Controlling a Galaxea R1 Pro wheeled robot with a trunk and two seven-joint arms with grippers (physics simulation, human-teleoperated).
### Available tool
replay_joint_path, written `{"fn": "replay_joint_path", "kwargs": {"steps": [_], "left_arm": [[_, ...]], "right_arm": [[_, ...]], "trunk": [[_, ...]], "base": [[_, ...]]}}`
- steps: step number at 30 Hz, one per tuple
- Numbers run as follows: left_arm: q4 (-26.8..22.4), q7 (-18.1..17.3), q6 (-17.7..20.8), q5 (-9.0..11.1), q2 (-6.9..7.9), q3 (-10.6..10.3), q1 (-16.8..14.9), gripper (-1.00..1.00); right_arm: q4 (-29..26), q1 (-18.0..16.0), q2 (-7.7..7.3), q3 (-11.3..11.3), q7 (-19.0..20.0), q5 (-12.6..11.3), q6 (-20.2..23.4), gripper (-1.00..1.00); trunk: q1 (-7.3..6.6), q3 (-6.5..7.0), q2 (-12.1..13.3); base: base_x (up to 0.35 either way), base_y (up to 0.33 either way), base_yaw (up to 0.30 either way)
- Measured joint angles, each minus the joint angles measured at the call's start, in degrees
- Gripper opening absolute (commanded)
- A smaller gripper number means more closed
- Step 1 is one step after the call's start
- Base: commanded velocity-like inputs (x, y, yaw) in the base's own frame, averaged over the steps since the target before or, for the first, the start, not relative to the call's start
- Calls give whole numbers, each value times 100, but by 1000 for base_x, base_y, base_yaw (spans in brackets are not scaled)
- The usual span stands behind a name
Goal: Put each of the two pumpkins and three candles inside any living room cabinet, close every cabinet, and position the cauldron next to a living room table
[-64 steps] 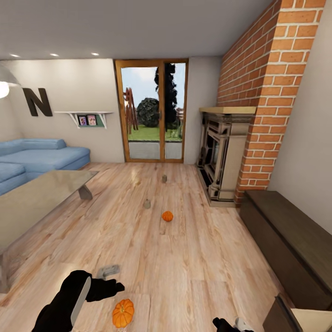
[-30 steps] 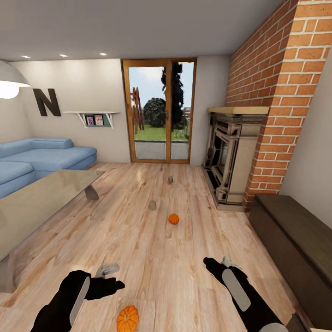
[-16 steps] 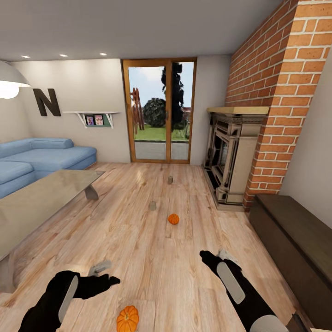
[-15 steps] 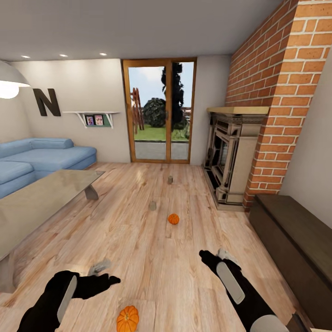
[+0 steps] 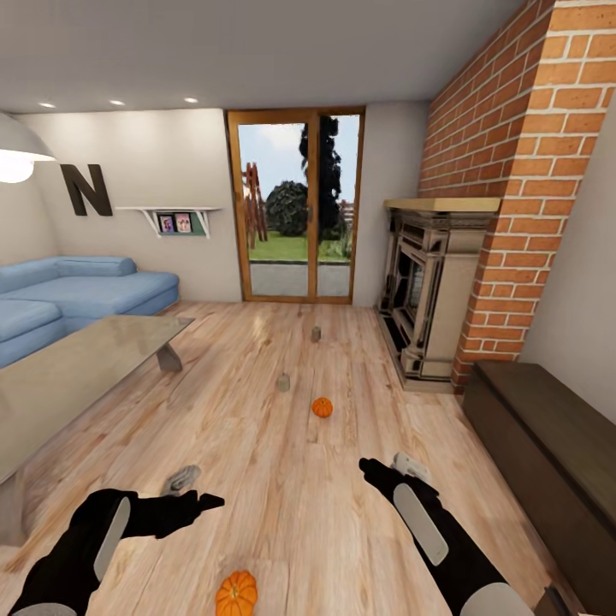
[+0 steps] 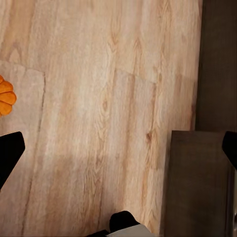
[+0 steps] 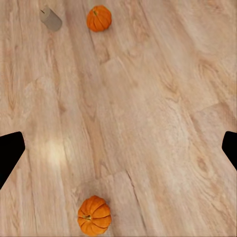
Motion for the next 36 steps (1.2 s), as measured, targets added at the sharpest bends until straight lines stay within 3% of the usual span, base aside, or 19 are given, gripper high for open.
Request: {"fn": "replay_joint_path", "kwargs": {"steps": [9, 23, 36], "left_arm": [[9, 0, 5, 6, 25, 10, -13, 100], [9, 8, 19, 6, 13, 11, -13, 100], [9, 6, 17, 4, 11, 18, -13, 100]], "right_arm": [[-22, 1, 33, 267, 5, 2, -13, 100], [-21, -5, 38, 331, -1, 8, -28, 100], [-22, -4, 37, 331, 7, 7, -25, 100]], "trunk": [[0, 0, 0], [0, 0, 0], [285, -233, -520]], "base": [[183, 0, 0], [73, 50, 0], [0, 0, 0]]}}
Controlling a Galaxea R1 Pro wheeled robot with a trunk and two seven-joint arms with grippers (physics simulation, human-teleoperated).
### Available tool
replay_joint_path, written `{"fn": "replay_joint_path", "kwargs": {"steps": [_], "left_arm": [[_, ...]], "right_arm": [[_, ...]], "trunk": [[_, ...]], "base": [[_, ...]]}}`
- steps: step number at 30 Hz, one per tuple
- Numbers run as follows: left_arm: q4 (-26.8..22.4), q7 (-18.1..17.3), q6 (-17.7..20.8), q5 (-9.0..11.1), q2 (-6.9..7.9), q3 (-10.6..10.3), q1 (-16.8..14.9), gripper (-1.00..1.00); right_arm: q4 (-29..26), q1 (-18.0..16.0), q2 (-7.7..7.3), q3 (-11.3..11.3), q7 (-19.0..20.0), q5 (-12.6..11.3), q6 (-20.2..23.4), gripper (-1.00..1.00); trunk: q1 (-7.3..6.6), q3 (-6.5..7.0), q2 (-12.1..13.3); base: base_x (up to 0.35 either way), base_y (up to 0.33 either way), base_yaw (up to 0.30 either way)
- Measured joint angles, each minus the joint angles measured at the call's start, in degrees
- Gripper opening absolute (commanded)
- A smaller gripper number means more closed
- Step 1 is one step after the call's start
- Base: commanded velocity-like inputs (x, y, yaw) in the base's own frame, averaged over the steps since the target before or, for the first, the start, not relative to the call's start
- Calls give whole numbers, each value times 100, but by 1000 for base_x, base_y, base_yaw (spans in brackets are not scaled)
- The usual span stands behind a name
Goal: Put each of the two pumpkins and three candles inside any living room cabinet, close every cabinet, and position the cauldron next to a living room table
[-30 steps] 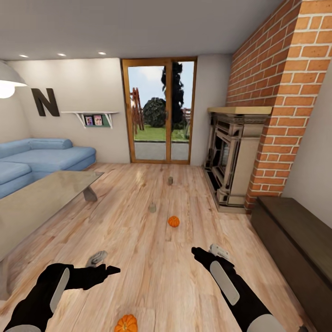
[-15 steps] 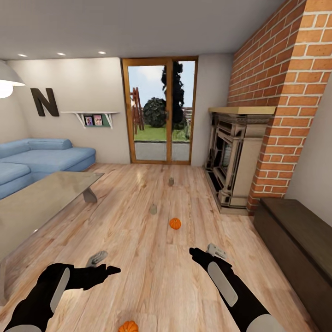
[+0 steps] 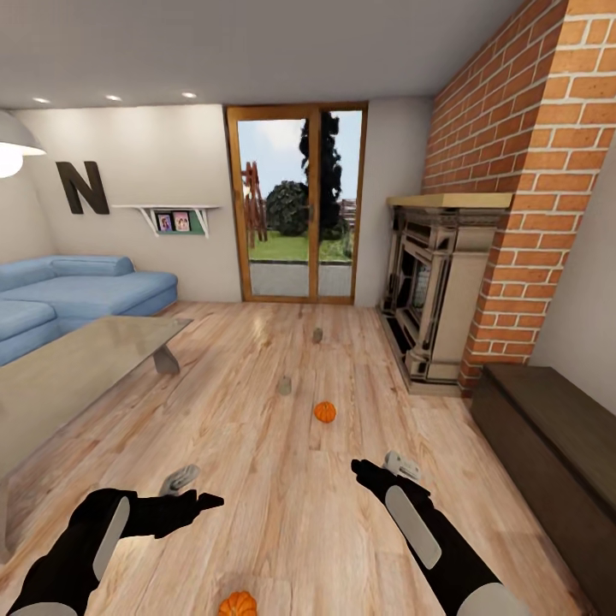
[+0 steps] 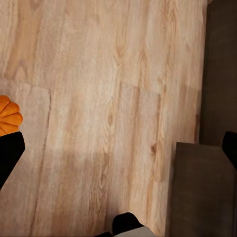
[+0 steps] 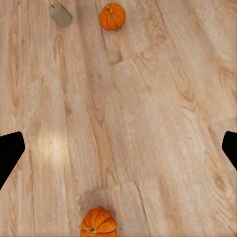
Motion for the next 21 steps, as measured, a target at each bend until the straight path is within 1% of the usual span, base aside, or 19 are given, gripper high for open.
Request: {"fn": "replay_joint_path", "kwargs": {"steps": [6, 9, 11, 15, 21], "left_arm": [[19, 5, -32, -4, 15, 19, 0, 100], [40, 16, -61, -9, 23, 153, 0, 100], [48, 37, -85, -10, 24, 242, 0, 100], [52, 52, -101, -9, 16, 315, 0, 100], [60, 71, -128, -8, 1, 333, 0, 100]], "right_arm": [[-7, -1, -11, 0, 1, 1, 7, 100], [-31, 2, -26, 0, -4, 1, 9, 100], [-151, 7, -33, 5, -6, 1, 10, 100], [-355, 38, -65, 5, -9, -6, 10, 100], [-403, 51, -72, 0, -15, -7, 15, 100]], "trunk": [[132, -108, -241], [198, -162, -361], [242, -197, -441], [329, -268, -602], [461, -363, -842]], "base": [[0, 0, 0], [0, 0, 0], [0, 0, 0], [0, 0, 6], [0, 0, 162]]}}
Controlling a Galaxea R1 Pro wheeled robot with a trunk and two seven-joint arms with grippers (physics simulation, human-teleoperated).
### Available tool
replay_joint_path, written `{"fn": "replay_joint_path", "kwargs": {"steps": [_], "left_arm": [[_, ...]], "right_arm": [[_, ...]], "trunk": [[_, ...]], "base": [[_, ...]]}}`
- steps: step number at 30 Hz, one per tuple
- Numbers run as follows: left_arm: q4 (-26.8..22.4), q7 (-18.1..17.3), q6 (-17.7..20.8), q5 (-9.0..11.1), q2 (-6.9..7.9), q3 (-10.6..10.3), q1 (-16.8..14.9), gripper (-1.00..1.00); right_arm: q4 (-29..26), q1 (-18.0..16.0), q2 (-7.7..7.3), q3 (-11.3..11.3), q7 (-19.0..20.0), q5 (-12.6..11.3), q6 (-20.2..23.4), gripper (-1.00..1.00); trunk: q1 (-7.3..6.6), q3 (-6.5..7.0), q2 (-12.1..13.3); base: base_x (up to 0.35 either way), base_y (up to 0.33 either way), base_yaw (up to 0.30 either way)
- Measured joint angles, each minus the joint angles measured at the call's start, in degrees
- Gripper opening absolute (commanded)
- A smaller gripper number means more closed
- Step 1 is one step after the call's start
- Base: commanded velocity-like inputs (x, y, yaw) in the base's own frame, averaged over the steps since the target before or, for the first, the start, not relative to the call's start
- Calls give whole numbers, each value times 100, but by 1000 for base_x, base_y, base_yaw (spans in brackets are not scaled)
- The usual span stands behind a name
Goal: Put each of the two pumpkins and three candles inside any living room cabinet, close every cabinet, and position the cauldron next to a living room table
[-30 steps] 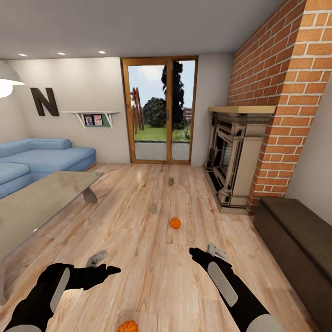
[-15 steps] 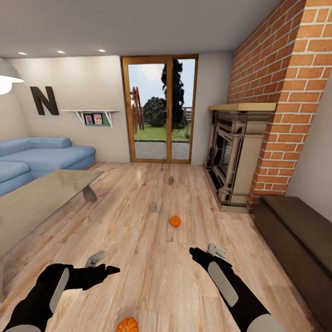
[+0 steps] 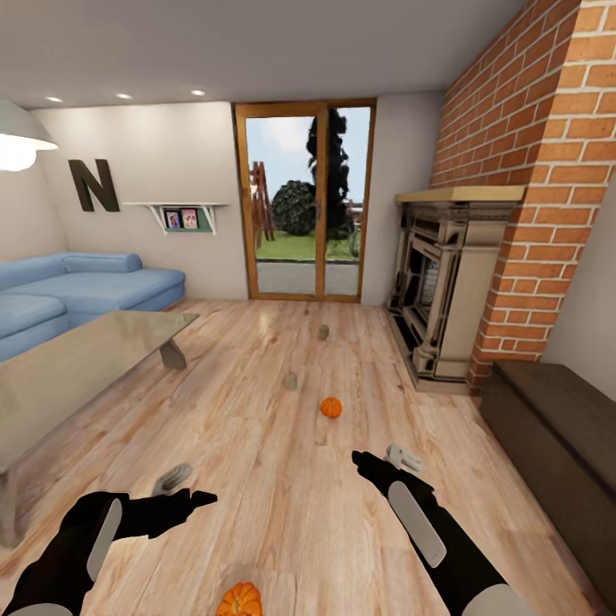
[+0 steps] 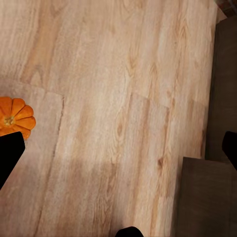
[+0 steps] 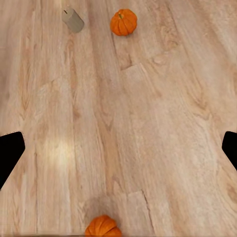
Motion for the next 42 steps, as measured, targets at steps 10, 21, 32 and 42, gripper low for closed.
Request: {"fn": "replay_joint_path", "kwargs": {"steps": [10, 21, 32, 42], "left_arm": [[18, 9, -121, -1, -9, 2, 0, 100], [32, 15, -229, -1, -10, 2, 0, 100], [117, 16, -291, 7, -2, 1, 0, 100], [124, 17, -301, 7, 7, 1, 0, 100]], "right_arm": [[3, -5, -4, 7, -34, 8, 4, 100], [-408, 30, -14, 60, -19, 4, 116, 100], [-2372, 279, -38, 268, -3, -36, 1003, 100], [-2469, 325, -9, 278, -2, -78, 1057, 100]], "trunk": [[220, -176, -401], [461, -374, -842], [703, -571, -1283], [922, -751, -1685]], "base": [[0, 0, 21], [0, 0, 0], [0, 0, 0], [0, 0, 0]]}}
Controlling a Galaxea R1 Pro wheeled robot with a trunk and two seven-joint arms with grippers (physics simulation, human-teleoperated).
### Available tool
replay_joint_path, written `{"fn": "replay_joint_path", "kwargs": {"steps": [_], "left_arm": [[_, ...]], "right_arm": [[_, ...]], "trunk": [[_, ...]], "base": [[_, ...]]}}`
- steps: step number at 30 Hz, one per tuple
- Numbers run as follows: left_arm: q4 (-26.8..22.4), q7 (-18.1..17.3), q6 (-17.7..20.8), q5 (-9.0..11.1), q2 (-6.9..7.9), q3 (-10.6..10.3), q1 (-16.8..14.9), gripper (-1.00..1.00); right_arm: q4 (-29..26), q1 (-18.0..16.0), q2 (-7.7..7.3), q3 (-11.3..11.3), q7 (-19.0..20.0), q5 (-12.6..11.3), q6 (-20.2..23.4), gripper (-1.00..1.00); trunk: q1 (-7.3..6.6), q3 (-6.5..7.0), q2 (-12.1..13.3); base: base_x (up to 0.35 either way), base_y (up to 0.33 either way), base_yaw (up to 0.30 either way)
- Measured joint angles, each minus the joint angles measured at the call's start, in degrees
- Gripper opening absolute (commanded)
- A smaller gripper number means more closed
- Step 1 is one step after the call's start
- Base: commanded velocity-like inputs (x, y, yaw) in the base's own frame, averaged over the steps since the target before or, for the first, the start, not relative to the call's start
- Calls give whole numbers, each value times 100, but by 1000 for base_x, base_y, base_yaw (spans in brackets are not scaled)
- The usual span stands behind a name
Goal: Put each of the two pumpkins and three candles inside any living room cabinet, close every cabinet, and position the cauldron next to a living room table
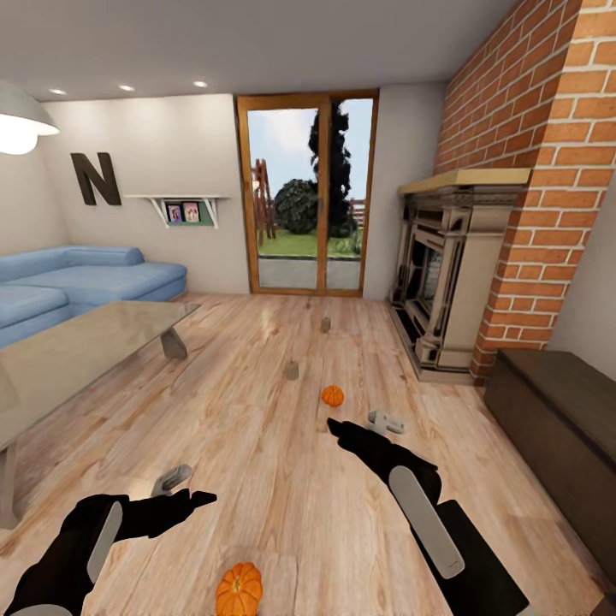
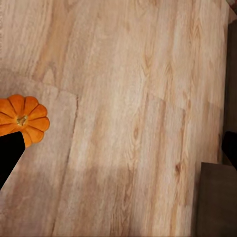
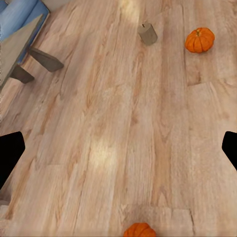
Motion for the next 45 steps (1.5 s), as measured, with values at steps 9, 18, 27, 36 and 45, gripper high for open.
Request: {"fn": "replay_joint_path", "kwargs": {"steps": [9, 18, 27, 36, 45], "left_arm": [[0, -1, 0, 0, 1, 0, 0, 100], [0, -3, 7, -9, 4, -1, 0, 100], [0, -7, 17, -3, 18, 0, -13, 100], [0, -25, 19, 0, 17, 2, -17, 100], [0, -36, 17, -5, 21, 22, -34, 100]], "right_arm": [[46, 4, 57, 19, 11, 17, -90, 100], [203, 7, 51, -8, 313, -46, -484, 100], [330, 9, 51, -49, 817, -212, -506, 100], [357, 10, 71, -8, 845, -223, -514, 100], [453, 10, 61, -13, 924, -222, -510, 100]], "trunk": [[198, -162, -361], [395, -323, -722], [593, -485, -1083], [791, -646, -1444], [988, -808, -1805]], "base": [[0, 0, 0], [0, 0, 0], [0, 0, 0], [0, 0, 0], [0, 0, 0]]}}
